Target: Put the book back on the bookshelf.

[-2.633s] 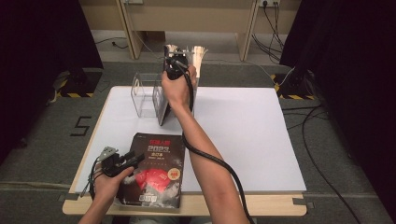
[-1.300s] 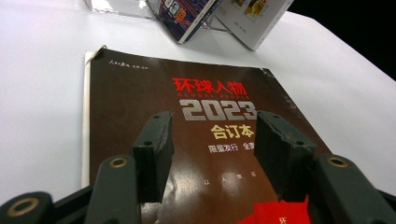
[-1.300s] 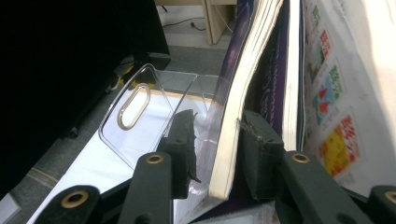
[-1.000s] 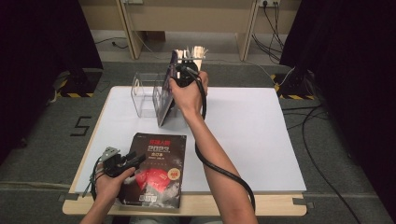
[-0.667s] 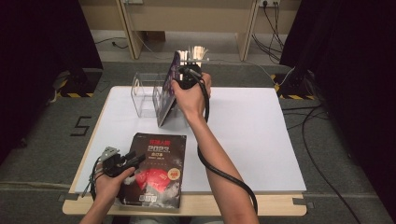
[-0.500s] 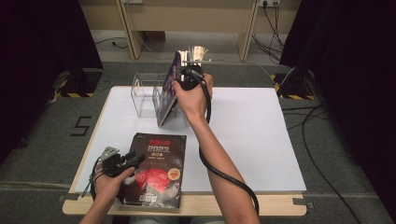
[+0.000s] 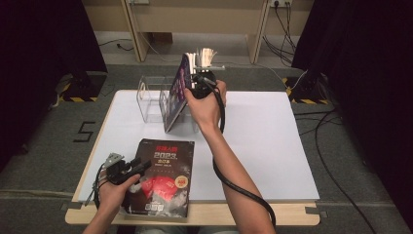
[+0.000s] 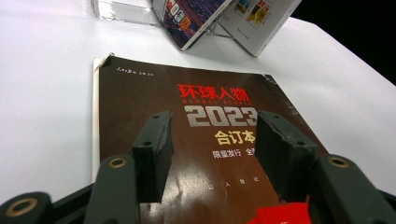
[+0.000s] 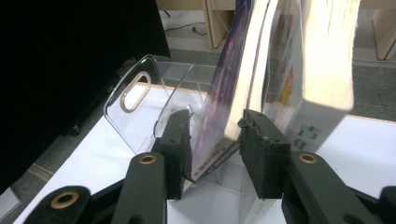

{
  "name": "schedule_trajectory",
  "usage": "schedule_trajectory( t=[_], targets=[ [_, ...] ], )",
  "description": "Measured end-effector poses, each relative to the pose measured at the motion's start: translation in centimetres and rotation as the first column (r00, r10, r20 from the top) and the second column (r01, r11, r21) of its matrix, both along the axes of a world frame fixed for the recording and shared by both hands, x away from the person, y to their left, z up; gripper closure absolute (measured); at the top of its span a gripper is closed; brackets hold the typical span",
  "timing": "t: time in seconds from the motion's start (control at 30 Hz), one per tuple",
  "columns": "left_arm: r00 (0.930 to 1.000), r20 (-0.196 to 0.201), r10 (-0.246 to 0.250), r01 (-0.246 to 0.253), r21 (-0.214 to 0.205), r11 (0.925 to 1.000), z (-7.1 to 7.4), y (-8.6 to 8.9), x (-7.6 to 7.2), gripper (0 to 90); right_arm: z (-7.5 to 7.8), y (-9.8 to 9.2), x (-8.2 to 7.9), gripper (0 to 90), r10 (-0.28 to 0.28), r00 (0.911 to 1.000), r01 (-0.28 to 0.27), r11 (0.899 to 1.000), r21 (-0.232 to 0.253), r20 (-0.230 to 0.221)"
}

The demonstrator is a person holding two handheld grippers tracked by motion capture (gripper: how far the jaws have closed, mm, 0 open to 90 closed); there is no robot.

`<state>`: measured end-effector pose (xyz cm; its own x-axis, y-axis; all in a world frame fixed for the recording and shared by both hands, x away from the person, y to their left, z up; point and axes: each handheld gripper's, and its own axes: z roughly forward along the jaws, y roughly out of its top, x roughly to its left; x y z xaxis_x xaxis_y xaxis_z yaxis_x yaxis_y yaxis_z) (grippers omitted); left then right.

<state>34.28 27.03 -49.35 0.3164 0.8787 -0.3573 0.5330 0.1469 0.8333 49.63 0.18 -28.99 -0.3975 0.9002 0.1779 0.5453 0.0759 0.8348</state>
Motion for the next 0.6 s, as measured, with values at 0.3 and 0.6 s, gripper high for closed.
schedule_trajectory(
  t=[0.3,0.6],
  targets=[
    [1.0000,-0.001,0.005,-0.005,-0.001,1.0000,0.0,0.1,0.0,46.1,-0.1,-0.5,-0.8,62.9,0.007,0.9999,-0.007,1.000,-0.001,0.007],
    [1.0000,0.005,0.003,-0.003,0.002,1.0000,0.2,0.2,0.0,45.9,-0.5,-1.0,-1.5,62.5,0.020,0.9998,-0.020,1.000,0.003,0.007]
  ],
)
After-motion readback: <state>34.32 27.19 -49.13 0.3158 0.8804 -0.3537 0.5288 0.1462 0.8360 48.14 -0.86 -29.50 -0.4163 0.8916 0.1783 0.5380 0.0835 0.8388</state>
